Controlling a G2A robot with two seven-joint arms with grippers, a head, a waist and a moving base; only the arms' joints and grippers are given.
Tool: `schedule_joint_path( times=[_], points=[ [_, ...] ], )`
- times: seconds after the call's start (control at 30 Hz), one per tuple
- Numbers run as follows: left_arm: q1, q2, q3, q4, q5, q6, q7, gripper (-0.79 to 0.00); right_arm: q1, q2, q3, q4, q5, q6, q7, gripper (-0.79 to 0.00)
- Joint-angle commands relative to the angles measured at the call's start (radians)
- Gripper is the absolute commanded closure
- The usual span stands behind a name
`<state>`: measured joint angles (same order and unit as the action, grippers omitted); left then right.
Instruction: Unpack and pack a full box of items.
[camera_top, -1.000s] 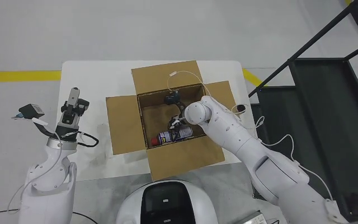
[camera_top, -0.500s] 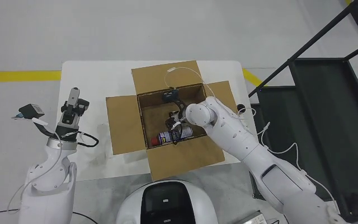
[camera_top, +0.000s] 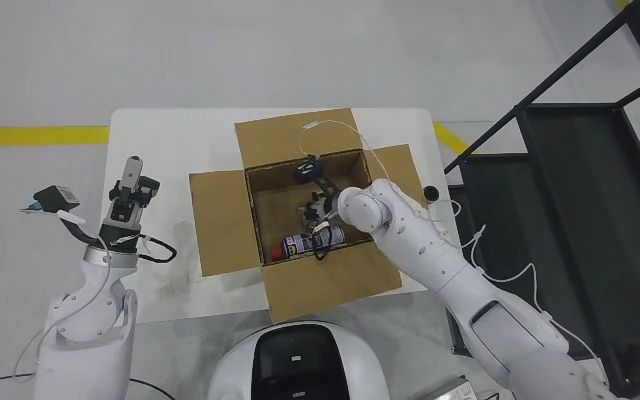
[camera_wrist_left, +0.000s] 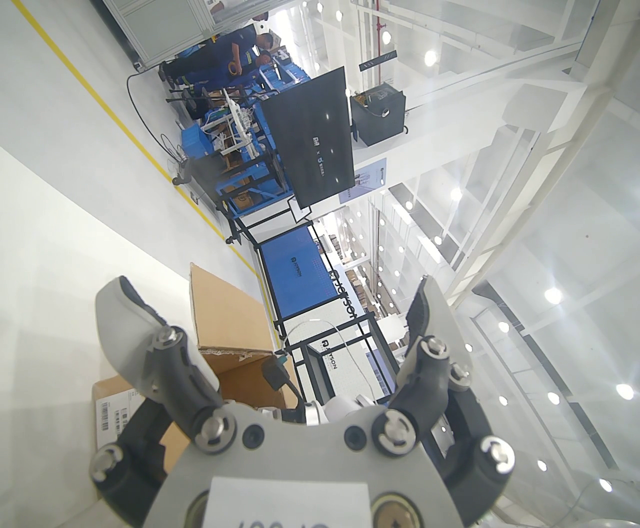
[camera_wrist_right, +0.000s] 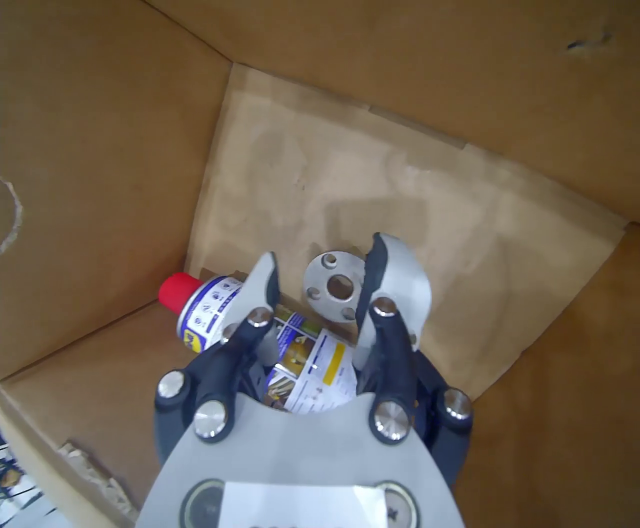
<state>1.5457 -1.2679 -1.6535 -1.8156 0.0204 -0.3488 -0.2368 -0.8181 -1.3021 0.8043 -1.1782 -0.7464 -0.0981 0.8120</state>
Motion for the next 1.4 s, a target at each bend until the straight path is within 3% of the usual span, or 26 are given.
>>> schedule_joint_path(
  times=[0.0, 0.17, 0.2, 0.23, 0.3, 0.33, 0.4, 0.57, 1.0, 1.1, 1.13, 1.17, 1.23, 1.33, 1.37],
  points=[
    [0.000, 0.000, 0.000, 0.000, 0.000, 0.000, 0.000, -0.785, -0.003, 0.000, -0.004, 0.005, -0.028, 0.003, -0.006, -0.785],
    [0.000, 0.000, 0.000, 0.000, 0.000, 0.000, 0.000, -0.785, -0.002, -0.005, -0.030, 0.018, -0.096, -0.002, -0.022, -0.785],
    [0.000, 0.000, 0.000, 0.000, 0.000, 0.000, 0.000, -0.785, -0.002, -0.007, -0.032, 0.022, -0.098, -0.004, -0.023, -0.733],
    [0.000, 0.000, 0.000, 0.000, 0.000, 0.000, 0.000, -0.785, -0.001, -0.008, -0.032, 0.025, -0.098, -0.008, -0.024, -0.616],
    [0.000, 0.000, 0.000, 0.000, 0.000, 0.000, 0.000, -0.785, 0.001, -0.008, -0.032, 0.028, -0.103, -0.031, -0.018, -0.465],
    [0.000, 0.000, 0.000, 0.000, 0.000, 0.000, 0.000, -0.785, 0.001, -0.007, -0.030, 0.028, -0.101, -0.047, -0.013, -0.456],
    [0.000, 0.000, 0.000, 0.000, 0.000, 0.000, 0.000, -0.785, 0.000, -0.005, -0.021, 0.027, -0.090, -0.075, -0.008, -0.477],
    [0.000, 0.000, 0.000, 0.000, 0.000, 0.000, 0.000, -0.785, 0.004, -0.005, -0.023, 0.032, -0.121, -0.081, 0.022, -0.785],
    [0.000, 0.000, 0.000, 0.000, 0.000, 0.000, 0.000, -0.785, 0.040, -0.050, -0.111, 0.105, -0.207, -0.011, 0.006, -0.742],
    [0.000, 0.000, 0.000, 0.000, 0.000, 0.000, 0.000, -0.785, 0.044, -0.059, -0.120, 0.121, -0.212, -0.002, 0.003, -0.643],
    [0.000, 0.000, 0.000, 0.000, 0.000, 0.000, 0.000, -0.785, 0.046, -0.062, -0.122, 0.126, -0.213, 0.000, 0.002, -0.579],
    [0.000, 0.000, 0.000, 0.000, 0.000, 0.000, 0.000, -0.785, 0.047, -0.064, -0.125, 0.131, -0.217, 0.003, 0.003, -0.459],
    [0.000, 0.000, 0.000, 0.000, 0.000, 0.000, 0.000, -0.785, 0.050, -0.069, -0.128, 0.141, -0.223, 0.012, 0.005, -0.302],
    [0.000, 0.000, 0.000, 0.000, 0.000, 0.000, 0.000, -0.785, 0.056, -0.075, -0.137, 0.150, -0.244, 0.022, 0.013, -0.139],
    [0.000, 0.000, 0.000, 0.000, 0.000, 0.000, 0.000, -0.785, 0.057, -0.077, -0.139, 0.150, -0.250, 0.024, 0.014, 0.000]
  ],
)
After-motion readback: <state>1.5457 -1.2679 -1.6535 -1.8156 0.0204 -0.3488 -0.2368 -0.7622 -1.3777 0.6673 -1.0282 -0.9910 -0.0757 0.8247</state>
